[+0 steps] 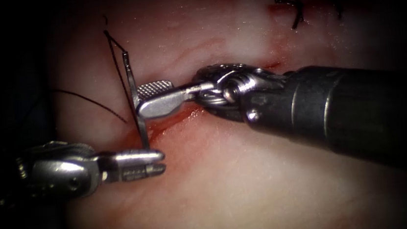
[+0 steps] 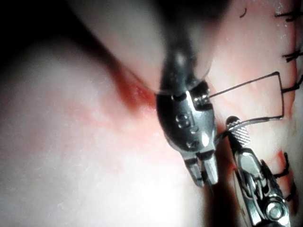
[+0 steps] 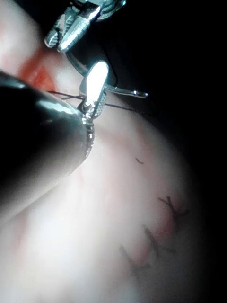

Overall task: Wound Closure
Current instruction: Hand the needle back to the right grasper.

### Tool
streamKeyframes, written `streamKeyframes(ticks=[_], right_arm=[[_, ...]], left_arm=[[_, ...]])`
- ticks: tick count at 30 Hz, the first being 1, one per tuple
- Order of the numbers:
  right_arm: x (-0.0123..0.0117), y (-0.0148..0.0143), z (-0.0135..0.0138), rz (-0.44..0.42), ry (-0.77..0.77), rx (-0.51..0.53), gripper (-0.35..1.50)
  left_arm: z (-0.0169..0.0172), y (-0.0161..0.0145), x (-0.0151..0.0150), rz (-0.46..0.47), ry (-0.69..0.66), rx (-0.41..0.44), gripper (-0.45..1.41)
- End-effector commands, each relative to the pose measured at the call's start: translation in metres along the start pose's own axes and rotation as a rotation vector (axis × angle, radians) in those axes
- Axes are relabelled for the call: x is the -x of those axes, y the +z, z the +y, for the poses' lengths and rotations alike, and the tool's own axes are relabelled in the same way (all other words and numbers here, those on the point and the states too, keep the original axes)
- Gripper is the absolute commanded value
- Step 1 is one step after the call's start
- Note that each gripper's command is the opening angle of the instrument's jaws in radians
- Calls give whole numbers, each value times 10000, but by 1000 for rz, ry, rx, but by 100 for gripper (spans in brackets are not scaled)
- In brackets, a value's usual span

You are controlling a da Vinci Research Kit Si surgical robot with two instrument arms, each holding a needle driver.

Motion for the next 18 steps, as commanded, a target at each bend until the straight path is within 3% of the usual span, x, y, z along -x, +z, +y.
streamKeyframes(ticks=[1,14,18], right_arm=[[-5,7,6,-7,-7,-6,120],[-11,18,13,-7,-18,-6,110],[-13,20,15,-6,-18,14,91]], left_arm=[[-2,6,2,4,2,1,-35],[-1,9,-2,11,6,9,-35],[-1,10,-2,12,12,9,-35]])
